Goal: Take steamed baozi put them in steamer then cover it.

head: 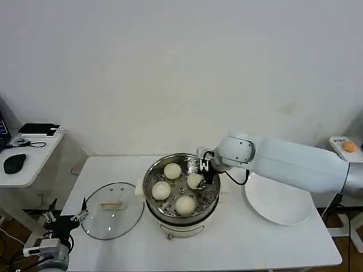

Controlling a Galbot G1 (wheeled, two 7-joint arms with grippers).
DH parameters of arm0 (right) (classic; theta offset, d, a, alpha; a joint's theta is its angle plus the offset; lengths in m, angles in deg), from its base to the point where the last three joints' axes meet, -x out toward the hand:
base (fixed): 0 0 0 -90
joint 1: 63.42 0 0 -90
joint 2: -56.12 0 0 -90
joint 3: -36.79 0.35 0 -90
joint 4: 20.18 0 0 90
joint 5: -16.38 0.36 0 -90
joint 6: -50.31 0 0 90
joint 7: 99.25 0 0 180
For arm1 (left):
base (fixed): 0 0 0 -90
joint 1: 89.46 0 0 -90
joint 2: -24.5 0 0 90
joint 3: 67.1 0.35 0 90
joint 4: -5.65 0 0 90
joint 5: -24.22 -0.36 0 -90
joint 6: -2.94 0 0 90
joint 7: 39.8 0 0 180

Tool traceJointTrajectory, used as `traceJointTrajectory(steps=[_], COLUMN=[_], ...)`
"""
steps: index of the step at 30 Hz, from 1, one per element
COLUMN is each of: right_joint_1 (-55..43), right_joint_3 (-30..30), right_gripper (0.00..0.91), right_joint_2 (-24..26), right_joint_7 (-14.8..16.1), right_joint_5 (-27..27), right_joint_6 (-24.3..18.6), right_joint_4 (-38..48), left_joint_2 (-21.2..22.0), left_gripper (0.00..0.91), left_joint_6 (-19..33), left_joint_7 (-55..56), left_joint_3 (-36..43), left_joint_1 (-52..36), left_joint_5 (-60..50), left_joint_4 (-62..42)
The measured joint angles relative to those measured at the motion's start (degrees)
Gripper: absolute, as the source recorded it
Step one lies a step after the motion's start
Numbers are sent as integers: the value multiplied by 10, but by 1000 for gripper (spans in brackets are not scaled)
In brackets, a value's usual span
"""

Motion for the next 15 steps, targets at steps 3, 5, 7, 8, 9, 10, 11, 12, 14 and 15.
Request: traceJointTrajectory(steps=[3,5,7,8,9,10,11,12,14,15], right_joint_1=[1,1,0,-1,-2,-3,-3,-3,1,5], right_joint_3=[4,8,13,16,19,23,28,34,46,56], right_gripper=[907,907,907,907,907,907,907,907,907,907], right_joint_2=[2,5,8,10,13,16,20,25,35,42], right_joint_7=[-3,-6,-9,-10,-12,-14,-18,-22,-33,-42], right_joint_5=[-1,-1,-2,-3,-3,-2,-1,1,2,2], right_joint_6=[1,0,-1,-3,-5,-7,-10,-14,-24,-34], right_joint_4=[-3,-6,-10,-12,-16,-20,-25,-32,-45,-54], left_joint_2=[0,0,0,0,0,1,1,2,4,5], left_gripper=[907,907,907,907,907,907,907,907,907,907], left_joint_6=[0,0,0,0,0,0,0,0,0,1], left_joint_7=[0,0,0,0,0,0,0,0,-1,-2], left_joint_3=[0,0,0,0,1,1,1,2,3,3], left_joint_1=[1,0,0,0,-1,-2,-2,-2,-3,-4], left_joint_5=[0,0,0,0,0,0,0,0,-1,-2], left_joint_4=[0,0,0,0,0,-1,-1,-1,-2,-3])
